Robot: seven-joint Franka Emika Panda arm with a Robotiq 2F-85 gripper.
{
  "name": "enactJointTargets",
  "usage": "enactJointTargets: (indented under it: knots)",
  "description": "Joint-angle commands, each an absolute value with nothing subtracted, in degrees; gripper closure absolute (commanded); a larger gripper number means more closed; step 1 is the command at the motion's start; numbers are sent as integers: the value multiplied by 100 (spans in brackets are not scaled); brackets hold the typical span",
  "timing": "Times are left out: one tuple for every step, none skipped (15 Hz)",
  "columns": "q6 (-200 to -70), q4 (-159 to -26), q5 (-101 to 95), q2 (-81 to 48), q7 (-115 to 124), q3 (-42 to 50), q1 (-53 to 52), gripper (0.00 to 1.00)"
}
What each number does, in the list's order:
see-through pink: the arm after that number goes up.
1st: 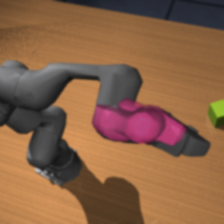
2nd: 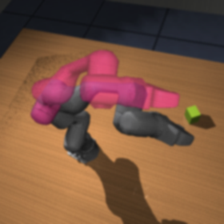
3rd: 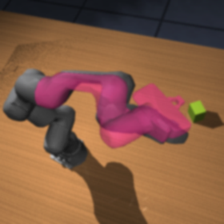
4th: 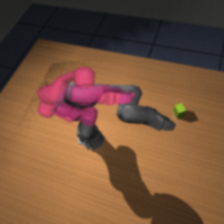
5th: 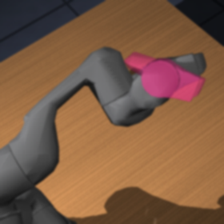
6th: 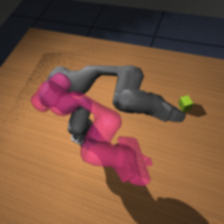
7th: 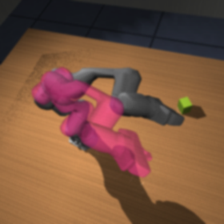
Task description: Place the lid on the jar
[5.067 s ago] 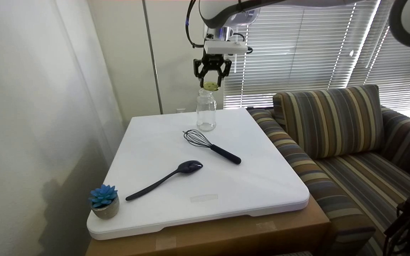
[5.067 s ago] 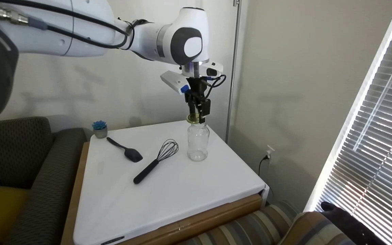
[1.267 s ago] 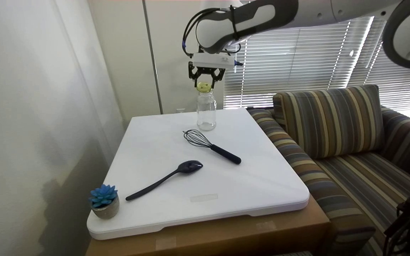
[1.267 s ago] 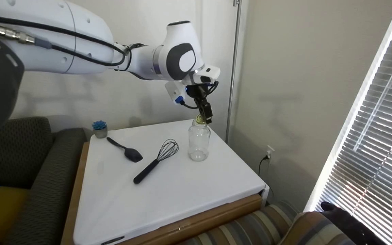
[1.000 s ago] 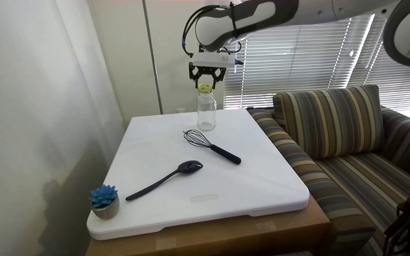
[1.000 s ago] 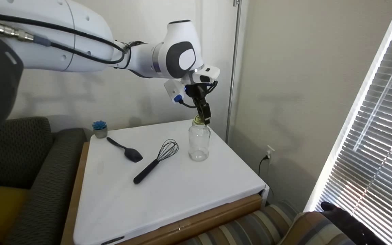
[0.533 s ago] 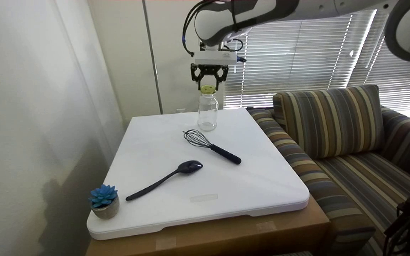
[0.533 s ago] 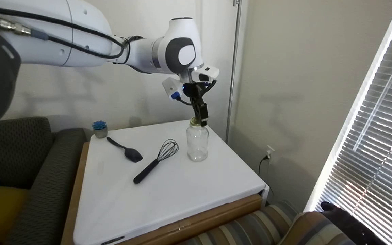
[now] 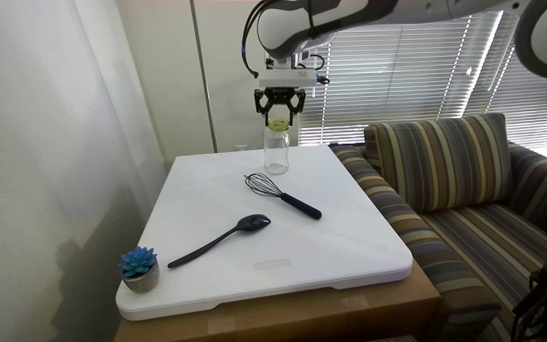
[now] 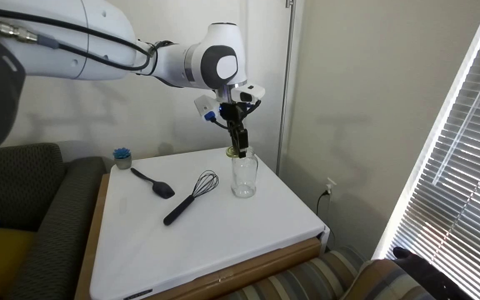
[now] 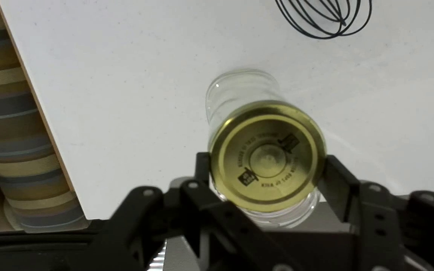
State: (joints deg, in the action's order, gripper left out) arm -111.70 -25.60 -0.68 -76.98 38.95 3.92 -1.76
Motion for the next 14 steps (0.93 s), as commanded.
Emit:
enactJointTargets:
  knots:
    - [-10994,-2744,40,-7608,3728,257,-96,53]
    - [-11002,-2735,33,-7609,3731,248,-96,53]
    - [-11019,-2724,28,-7608,3738,248,-96,53]
    - [-11073,-2699,9,-7613,3764,264,-101,53]
    - [-11146,-2669,-13,-7624,3783,286,-106,53]
    - [-11168,-2658,-26,-7620,3787,298,-108,53]
    - [-11179,-2649,-32,-7611,3801,306,-108,53]
    - [-11194,-2641,-36,-7604,3806,311,-107,53]
    - [-11206,-2634,-39,-7598,3806,313,-107,53]
    - [-11212,-2632,-44,-7589,3817,320,-109,53]
    - [-11219,-2631,-49,-7582,3823,324,-113,53]
    - [-11236,-2626,-50,-7578,3819,323,-114,53]
    - [-11267,-2615,-47,-7577,3828,321,-115,53]
    - [-11294,-2611,-50,-7575,3833,326,-116,53]
